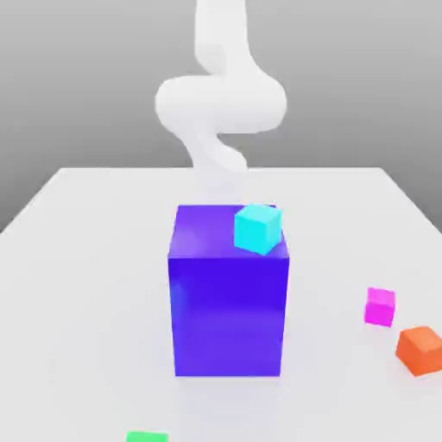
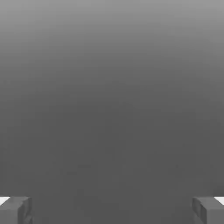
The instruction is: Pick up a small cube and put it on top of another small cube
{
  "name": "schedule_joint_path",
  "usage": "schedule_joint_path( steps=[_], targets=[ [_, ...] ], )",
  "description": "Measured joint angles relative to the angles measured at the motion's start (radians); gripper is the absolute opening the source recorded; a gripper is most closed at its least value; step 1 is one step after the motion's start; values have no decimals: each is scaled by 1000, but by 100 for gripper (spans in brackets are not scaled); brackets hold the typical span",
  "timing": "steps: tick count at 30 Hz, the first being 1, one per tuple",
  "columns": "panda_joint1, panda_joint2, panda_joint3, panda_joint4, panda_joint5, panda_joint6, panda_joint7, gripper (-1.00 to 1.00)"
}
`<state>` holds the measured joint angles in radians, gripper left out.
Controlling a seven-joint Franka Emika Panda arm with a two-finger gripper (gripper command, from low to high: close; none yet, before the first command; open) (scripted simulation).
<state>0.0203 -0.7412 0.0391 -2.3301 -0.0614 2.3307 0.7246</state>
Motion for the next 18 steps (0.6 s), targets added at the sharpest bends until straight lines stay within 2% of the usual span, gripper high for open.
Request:
schedule_joint_path(
  steps=[10,18],
  targets=[
    [103,283,119,-126,-244,121,-355,0],
    [203,497,161,-224,-360,219,-682,0]
  ],
)
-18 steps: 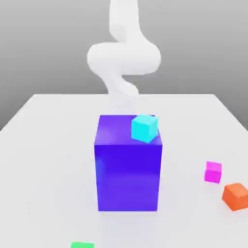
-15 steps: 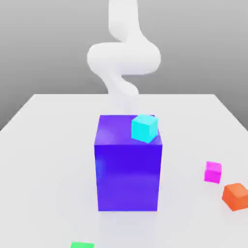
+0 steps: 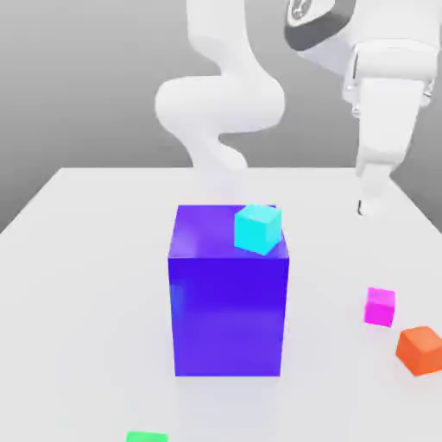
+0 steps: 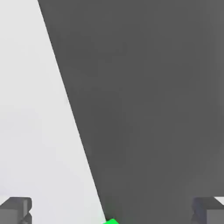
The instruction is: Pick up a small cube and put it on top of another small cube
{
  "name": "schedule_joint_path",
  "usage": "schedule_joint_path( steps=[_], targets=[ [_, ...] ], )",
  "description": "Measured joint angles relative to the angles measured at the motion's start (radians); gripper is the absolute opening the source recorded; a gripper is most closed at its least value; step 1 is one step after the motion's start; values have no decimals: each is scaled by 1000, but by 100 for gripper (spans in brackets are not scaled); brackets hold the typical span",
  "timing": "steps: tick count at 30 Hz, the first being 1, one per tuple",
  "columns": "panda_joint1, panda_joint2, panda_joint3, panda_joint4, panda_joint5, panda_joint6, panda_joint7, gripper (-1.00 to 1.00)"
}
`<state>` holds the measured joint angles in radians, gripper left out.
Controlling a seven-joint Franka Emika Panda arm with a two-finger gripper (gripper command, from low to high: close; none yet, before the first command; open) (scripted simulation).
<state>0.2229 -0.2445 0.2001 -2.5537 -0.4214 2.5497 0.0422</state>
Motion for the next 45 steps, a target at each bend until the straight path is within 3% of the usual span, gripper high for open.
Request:
schedule_joint_path(
  steps=[5,10,13,17,19,24,32,33,39,45],
  targets=[
    [60,117,33,-66,-16,76,-244,0],
    [148,214,73,-136,32,163,-535,0],
    [203,257,99,-181,109,220,-742,0],
    [241,296,196,-238,291,294,-1065,0],
    [239,318,205,-240,313,318,-1109,0],
    [266,392,161,-220,239,377,-1061,0],
    [450,544,-65,-192,72,491,-937,0],
    [470,557,-87,-190,61,501,-929,-100],
    [479,564,-98,-189,58,505,-928,-100],
    [371,467,39,-204,171,433,-1010,-100]
  ],
)
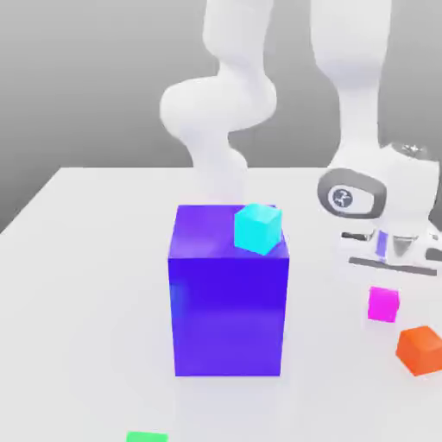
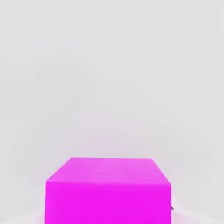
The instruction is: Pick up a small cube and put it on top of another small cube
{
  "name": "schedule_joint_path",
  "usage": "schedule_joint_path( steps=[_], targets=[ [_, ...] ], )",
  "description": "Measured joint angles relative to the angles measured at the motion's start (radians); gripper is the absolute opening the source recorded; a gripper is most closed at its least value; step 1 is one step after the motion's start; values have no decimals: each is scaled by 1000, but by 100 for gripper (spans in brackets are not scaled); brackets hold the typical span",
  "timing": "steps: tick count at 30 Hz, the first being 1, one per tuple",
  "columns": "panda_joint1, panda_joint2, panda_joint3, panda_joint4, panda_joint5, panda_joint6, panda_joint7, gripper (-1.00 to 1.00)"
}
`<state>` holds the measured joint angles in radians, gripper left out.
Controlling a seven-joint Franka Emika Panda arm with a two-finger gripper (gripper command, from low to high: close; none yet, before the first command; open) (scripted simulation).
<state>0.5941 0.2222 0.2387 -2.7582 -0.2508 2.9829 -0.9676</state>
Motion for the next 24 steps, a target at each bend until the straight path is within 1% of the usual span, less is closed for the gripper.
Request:
schedule_joint_path(
  steps=[5,10,11,16,24],
  targets=[
    [-50,-90,79,-20,120,-66,-89,-100],
    [-59,-158,103,-39,181,-121,-137,-100],
    [-65,-160,102,-21,188,-129,-146,-100],
    [-213,-122,35,135,228,-211,-350,-100],
    [-426,-44,-113,334,256,-337,-669,-100]
  ],
)
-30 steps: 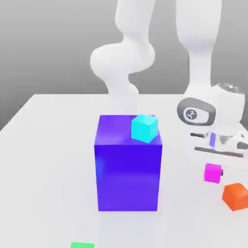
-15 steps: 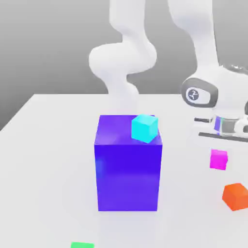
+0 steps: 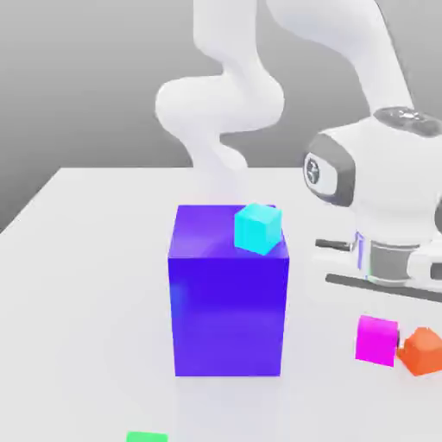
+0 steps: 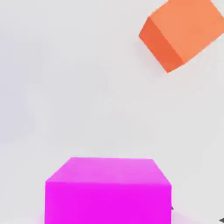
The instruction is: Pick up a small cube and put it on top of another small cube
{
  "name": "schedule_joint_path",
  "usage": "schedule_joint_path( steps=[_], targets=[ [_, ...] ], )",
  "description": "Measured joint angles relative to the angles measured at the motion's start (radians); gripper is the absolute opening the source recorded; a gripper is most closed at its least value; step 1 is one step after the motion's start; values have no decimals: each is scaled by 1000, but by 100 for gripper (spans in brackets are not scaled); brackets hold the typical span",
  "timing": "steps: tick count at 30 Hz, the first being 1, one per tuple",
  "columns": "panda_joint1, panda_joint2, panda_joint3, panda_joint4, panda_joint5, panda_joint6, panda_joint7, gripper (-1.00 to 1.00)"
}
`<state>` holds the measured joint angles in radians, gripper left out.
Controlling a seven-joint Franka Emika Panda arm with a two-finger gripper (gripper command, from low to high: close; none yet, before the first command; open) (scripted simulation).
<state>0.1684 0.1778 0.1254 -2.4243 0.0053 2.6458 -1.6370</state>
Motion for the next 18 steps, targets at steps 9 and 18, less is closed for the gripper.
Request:
schedule_joint_path(
  steps=[9,18],
  targets=[
    [-255,97,-165,190,19,-125,-324,-100],
    [-294,233,-167,202,28,-13,-362,100]
  ],
)
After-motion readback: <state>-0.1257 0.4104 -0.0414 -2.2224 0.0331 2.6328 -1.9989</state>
